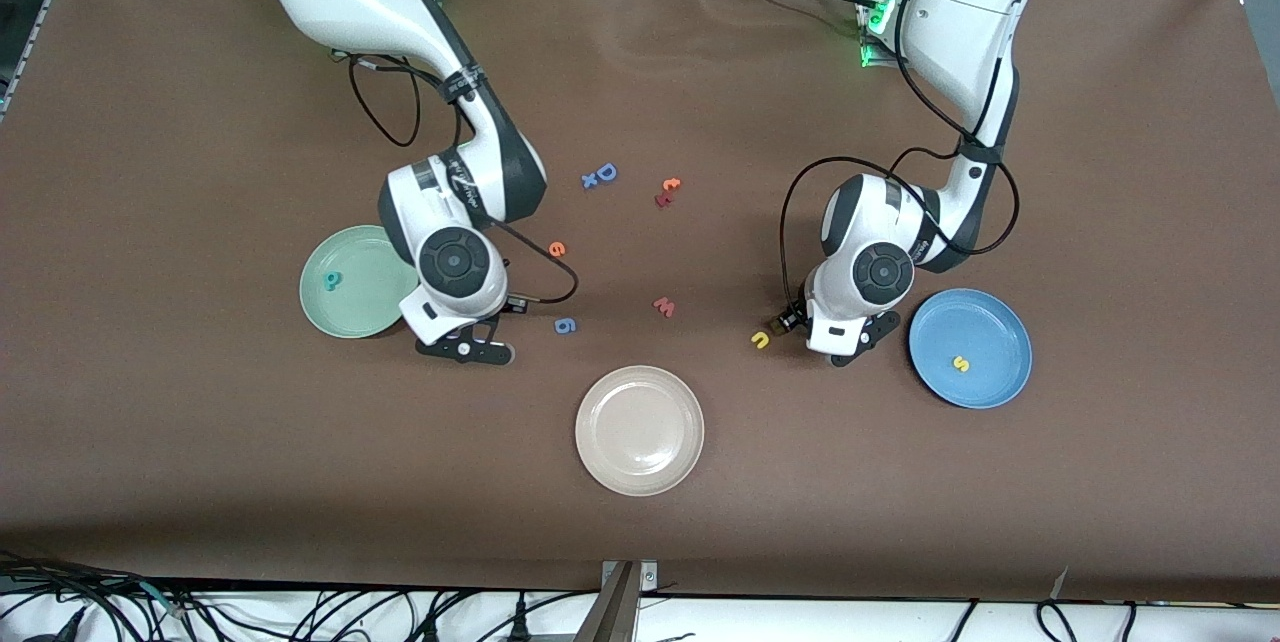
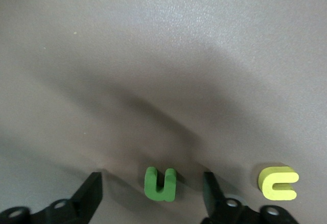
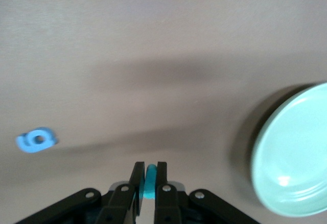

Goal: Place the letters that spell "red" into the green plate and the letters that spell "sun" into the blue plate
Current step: 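Place the teal letter on the green plate while the left gripper carries u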

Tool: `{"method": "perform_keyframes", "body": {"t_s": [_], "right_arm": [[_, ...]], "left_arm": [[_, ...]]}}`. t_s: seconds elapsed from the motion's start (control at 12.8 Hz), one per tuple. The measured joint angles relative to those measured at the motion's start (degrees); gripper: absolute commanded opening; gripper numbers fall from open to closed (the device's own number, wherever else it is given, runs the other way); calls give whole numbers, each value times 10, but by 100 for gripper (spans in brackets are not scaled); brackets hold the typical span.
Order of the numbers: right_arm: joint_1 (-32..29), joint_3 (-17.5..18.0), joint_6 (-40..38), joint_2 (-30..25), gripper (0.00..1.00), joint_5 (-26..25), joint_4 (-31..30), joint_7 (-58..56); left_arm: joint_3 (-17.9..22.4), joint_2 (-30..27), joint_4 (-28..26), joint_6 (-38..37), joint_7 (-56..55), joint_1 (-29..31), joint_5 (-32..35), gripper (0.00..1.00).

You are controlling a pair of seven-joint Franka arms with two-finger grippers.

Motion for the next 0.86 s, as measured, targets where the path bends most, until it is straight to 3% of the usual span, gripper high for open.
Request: {"method": "perform_keyframes", "body": {"t_s": [0.31, 0.63, 0.86], "right_arm": [[-29, -22, -8, 5, 0, -45, -13, -56], [-29, -64, -40, 6, 0, -52, -24, -95], [-30, -88, -26, 1, 0, -52, -56, -102]], "left_arm": [[-1, 0, 2, 2, 0, -1, 0, 51], [-1, -1, 4, 3, 1, -1, 0, 27], [0, -5, 4, -1, 1, -1, 0, 18]]}}
